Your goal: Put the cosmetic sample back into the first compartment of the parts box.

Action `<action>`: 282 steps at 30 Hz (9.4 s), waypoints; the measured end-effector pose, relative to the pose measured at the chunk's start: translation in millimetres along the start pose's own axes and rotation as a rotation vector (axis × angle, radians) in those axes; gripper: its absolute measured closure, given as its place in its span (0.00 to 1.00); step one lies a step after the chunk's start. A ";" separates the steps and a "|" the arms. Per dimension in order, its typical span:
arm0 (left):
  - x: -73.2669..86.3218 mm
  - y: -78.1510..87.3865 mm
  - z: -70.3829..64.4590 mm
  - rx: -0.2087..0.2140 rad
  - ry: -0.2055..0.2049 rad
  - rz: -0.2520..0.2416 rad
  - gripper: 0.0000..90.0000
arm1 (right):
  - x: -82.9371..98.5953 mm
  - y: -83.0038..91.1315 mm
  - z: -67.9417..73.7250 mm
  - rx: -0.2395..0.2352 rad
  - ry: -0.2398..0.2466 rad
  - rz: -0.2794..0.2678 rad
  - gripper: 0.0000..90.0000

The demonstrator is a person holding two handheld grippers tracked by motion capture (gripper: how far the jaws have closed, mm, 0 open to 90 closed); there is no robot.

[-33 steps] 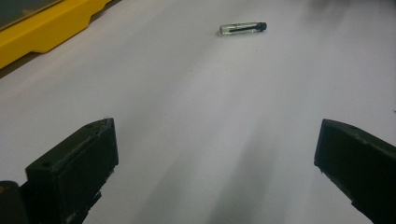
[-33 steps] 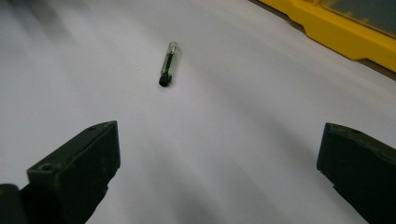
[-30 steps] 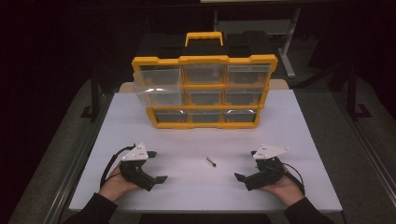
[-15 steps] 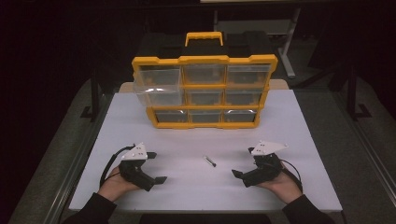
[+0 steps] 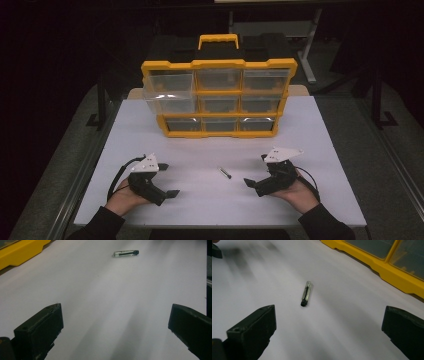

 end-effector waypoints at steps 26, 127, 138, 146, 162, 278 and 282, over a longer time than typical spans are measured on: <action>0.7 -0.2 -0.9 -0.001 -0.003 0.008 0.00 | -16.2 -16.4 1.7 -0.029 0.014 0.015 0.00; 4.3 -0.7 0.2 -0.002 -0.009 0.025 0.00 | -51.5 -97.5 19.4 -0.108 0.081 0.203 0.00; 4.3 -0.5 0.7 -0.004 -0.006 0.026 0.00 | -45.5 -103.1 21.2 -0.108 0.103 0.260 0.00; 4.6 -0.7 0.5 -0.004 -0.007 0.027 0.00 | -41.5 -107.0 22.8 -0.112 0.124 0.291 0.02; 5.1 -1.0 -0.5 -0.008 -0.006 0.025 0.00 | -41.4 -105.2 22.9 -0.113 0.122 0.304 0.15; 4.8 2.8 2.0 -0.048 -0.001 -0.001 0.00 | -122.0 -54.3 9.0 -0.140 0.133 0.249 0.88; 4.9 3.0 2.1 -0.049 -0.004 0.001 0.00 | -128.1 -53.9 9.7 -0.145 0.142 0.248 0.89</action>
Point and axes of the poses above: each handheld gripper's, and its own axes: y roughly backward along the jaws, x roughly out of its underside, z roughly to its left, the point moved 4 cm from there along -y, roughly forward along the jaws, and after that the axes turned 1 degree about -x, right-handed, at the moved point
